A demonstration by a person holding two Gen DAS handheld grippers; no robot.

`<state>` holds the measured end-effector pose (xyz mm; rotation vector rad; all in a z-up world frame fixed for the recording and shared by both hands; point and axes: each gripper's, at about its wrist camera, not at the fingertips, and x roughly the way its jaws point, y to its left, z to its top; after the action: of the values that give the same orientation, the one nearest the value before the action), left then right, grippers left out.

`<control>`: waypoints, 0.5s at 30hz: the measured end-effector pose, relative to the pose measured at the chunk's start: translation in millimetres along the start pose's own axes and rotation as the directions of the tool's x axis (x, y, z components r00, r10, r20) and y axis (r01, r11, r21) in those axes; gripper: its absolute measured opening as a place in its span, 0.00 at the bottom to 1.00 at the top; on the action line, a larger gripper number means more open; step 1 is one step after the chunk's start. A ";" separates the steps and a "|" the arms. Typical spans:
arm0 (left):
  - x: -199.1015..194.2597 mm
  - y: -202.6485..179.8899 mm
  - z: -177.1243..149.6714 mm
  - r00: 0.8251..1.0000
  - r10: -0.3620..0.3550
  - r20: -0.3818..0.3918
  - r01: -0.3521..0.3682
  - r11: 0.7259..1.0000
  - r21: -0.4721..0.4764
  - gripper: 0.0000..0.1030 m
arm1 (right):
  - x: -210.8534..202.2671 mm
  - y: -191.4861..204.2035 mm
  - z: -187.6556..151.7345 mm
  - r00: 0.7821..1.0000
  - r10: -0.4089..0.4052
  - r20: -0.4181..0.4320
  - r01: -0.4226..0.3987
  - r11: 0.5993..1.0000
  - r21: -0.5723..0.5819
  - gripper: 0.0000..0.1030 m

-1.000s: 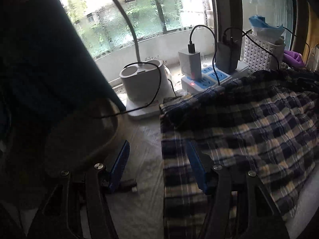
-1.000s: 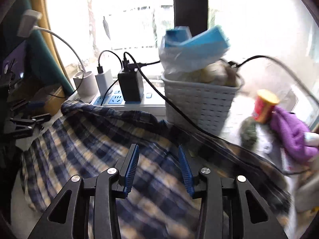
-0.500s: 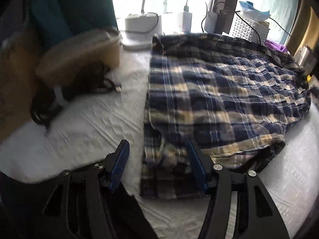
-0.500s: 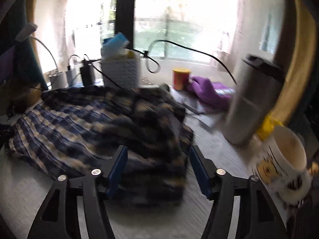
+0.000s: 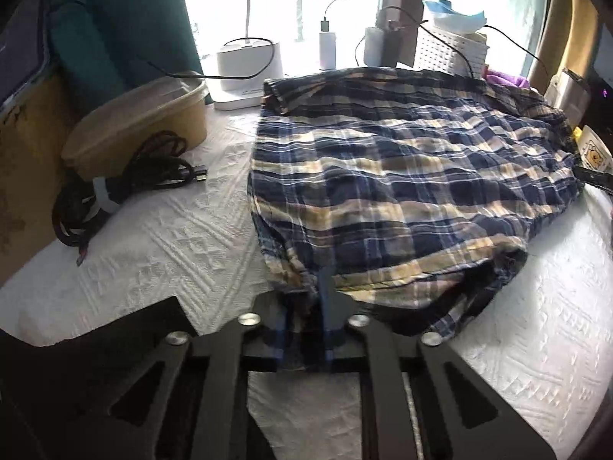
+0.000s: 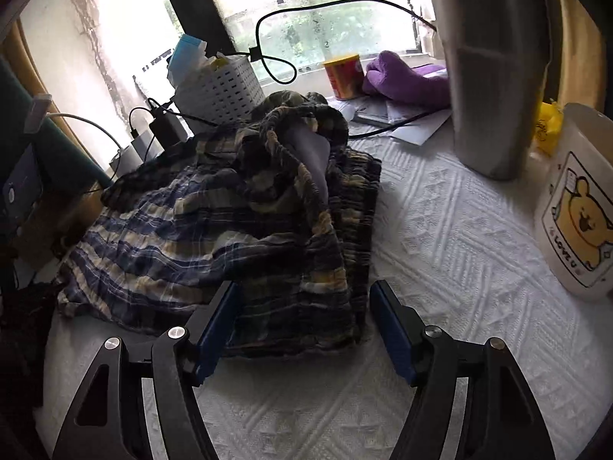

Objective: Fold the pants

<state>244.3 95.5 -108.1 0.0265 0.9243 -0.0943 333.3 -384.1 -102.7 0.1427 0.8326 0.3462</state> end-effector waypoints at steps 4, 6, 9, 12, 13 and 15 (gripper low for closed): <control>-6.0 -5.5 -2.8 1.000 -0.008 0.018 0.008 1.000 0.020 0.02 | 5.5 17.8 -2.9 0.999 -0.030 -0.030 0.028 0.996 -0.088 0.30; -14.7 -9.9 -6.7 0.999 -0.028 0.033 0.028 0.999 0.027 0.02 | 5.2 28.7 -4.3 0.998 -0.047 -0.036 0.041 0.988 -0.149 0.30; -27.6 -11.4 -12.9 0.998 -0.042 0.049 0.041 0.999 0.018 0.02 | 0.3 38.7 -7.0 0.996 -0.087 -0.022 0.080 0.972 -0.221 0.28; -41.8 -6.6 -21.0 0.996 -0.070 0.060 0.071 0.997 -0.017 0.02 | -13.2 41.2 -7.6 0.993 -0.122 0.003 0.118 0.957 -0.266 0.28; -45.9 -5.7 -24.7 0.995 -0.084 0.058 0.086 0.996 -0.031 0.02 | -21.2 41.8 -6.9 0.991 -0.130 0.015 0.129 0.951 -0.281 0.28; -54.6 -7.7 -32.9 0.991 -0.116 0.062 0.119 0.992 -0.047 0.02 | -35.2 41.5 -4.6 0.989 -0.142 0.032 0.145 0.941 -0.306 0.28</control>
<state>184.7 93.7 -84.2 -0.0772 0.8688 -0.1803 297.8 -357.9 -70.5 -0.2072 0.7648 0.3332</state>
